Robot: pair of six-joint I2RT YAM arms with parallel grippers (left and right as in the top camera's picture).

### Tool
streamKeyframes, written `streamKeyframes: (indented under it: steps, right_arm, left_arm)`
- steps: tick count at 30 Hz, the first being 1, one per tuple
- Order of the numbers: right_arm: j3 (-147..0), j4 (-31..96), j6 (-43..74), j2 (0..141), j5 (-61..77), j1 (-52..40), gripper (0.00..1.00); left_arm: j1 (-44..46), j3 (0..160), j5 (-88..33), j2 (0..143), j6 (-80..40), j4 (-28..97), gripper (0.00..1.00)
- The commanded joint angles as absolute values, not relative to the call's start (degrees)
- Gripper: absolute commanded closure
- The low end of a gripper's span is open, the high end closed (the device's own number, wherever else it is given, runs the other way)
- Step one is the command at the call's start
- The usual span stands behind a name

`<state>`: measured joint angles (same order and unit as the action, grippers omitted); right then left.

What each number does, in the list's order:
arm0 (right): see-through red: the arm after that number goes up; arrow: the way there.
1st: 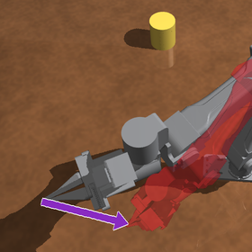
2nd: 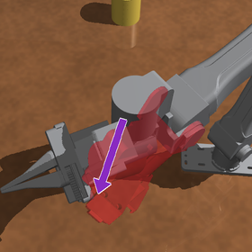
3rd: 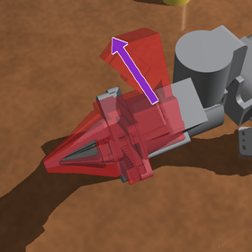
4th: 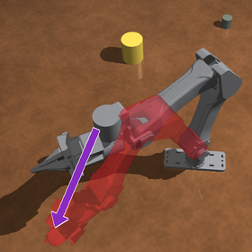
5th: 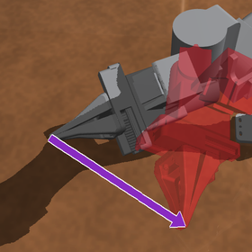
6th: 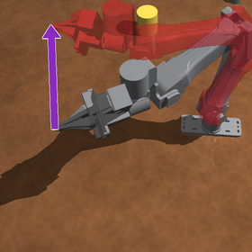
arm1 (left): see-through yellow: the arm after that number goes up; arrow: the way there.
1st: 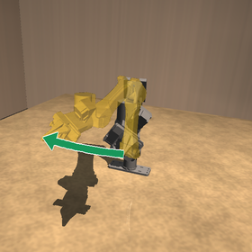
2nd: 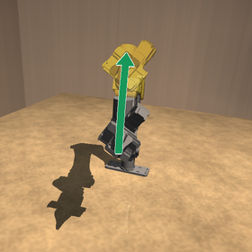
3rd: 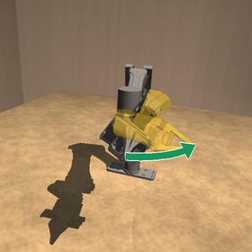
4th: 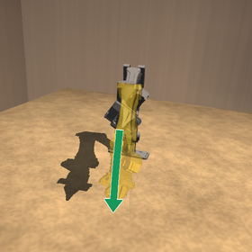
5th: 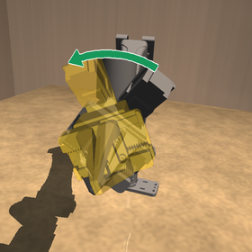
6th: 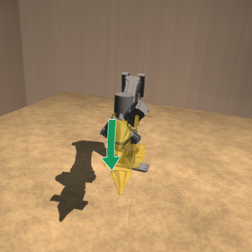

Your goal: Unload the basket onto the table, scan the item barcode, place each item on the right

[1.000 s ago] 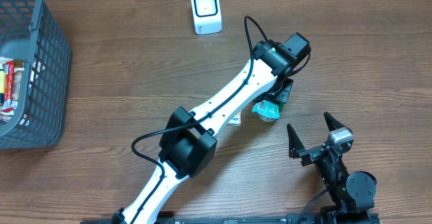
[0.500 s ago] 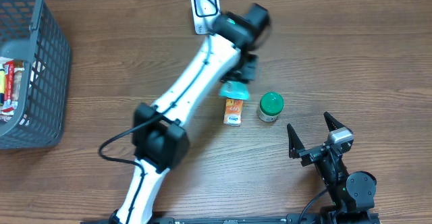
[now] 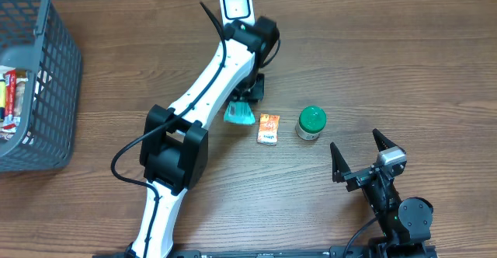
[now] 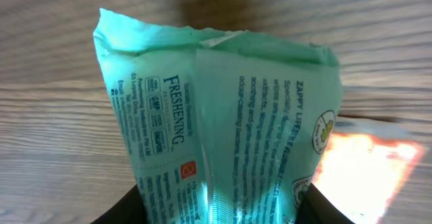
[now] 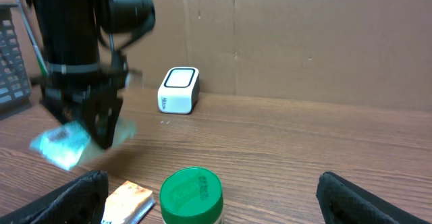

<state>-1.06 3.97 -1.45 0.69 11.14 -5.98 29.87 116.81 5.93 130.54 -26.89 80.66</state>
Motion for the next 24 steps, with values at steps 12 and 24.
streamKeyframes:
  steps: [12,24]
  right_arm:
    - [-0.45,3.7,-1.06,0.23,10.52,-5.61,0.0]
    - [-0.45,3.7,-1.06,0.23,10.55,-5.61,0.0]
  left_arm:
    - [31.48,102.56,2.11,129.27,-27.9,71.46,0.61]
    - [35.9,102.56,1.43,129.27,-27.92,70.19,0.59]
